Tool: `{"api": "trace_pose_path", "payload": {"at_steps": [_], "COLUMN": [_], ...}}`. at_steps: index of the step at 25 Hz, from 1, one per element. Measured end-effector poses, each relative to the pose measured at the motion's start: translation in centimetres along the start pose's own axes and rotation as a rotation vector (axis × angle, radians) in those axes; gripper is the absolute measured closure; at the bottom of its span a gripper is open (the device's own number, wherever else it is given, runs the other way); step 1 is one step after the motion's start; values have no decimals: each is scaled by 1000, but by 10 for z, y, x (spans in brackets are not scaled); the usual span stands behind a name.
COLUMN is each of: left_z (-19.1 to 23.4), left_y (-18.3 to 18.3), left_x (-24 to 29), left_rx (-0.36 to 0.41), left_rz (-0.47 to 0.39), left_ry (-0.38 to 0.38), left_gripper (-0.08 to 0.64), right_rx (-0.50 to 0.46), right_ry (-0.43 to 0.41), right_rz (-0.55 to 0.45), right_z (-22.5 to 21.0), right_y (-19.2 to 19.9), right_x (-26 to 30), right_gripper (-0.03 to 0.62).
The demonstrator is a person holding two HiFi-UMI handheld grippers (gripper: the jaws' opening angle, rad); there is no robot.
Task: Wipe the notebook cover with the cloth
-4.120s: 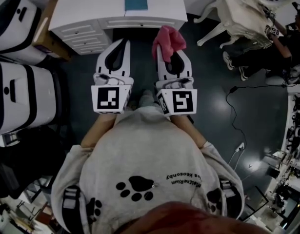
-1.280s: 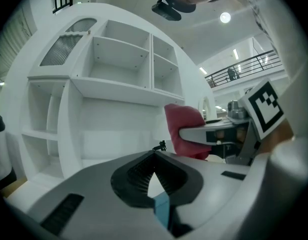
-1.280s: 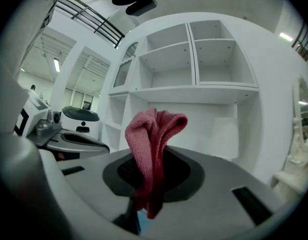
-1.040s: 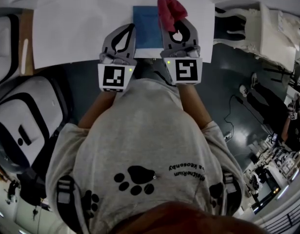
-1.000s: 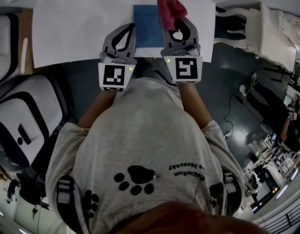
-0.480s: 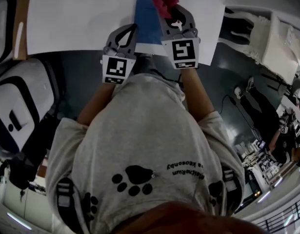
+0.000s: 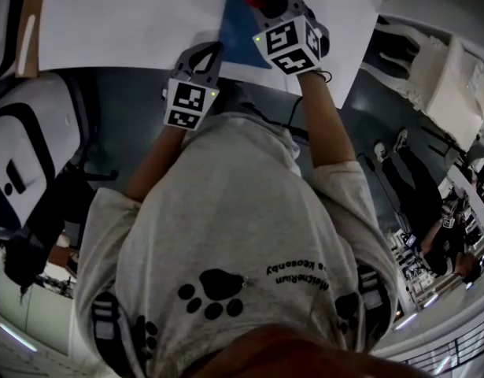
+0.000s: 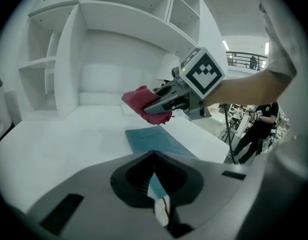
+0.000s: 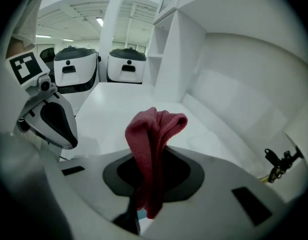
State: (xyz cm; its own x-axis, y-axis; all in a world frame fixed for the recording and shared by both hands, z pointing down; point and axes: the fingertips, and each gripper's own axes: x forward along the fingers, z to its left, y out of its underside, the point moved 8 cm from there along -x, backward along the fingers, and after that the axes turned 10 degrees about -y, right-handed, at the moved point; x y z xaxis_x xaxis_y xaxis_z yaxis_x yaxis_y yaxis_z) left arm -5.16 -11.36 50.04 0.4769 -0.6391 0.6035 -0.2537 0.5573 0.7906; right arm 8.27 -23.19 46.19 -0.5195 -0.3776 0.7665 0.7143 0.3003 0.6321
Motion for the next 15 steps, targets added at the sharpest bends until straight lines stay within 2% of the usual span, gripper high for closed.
{"api": "trace_pose_path", "payload": {"at_steps": [7, 15], "left_z": [-5, -7], "left_y": [16, 30], "left_x": [10, 18], "left_rx": [-29, -65], "left_rz": [114, 221], "left_ry": [16, 39], "left_gripper": [549, 549], "right_rx": [-75, -151], "right_ry": [-94, -165], "right_rz": [176, 329], "right_z": [1, -1], "right_y": [9, 8], "right_x": [35, 66], "right_gripper": [514, 514]}}
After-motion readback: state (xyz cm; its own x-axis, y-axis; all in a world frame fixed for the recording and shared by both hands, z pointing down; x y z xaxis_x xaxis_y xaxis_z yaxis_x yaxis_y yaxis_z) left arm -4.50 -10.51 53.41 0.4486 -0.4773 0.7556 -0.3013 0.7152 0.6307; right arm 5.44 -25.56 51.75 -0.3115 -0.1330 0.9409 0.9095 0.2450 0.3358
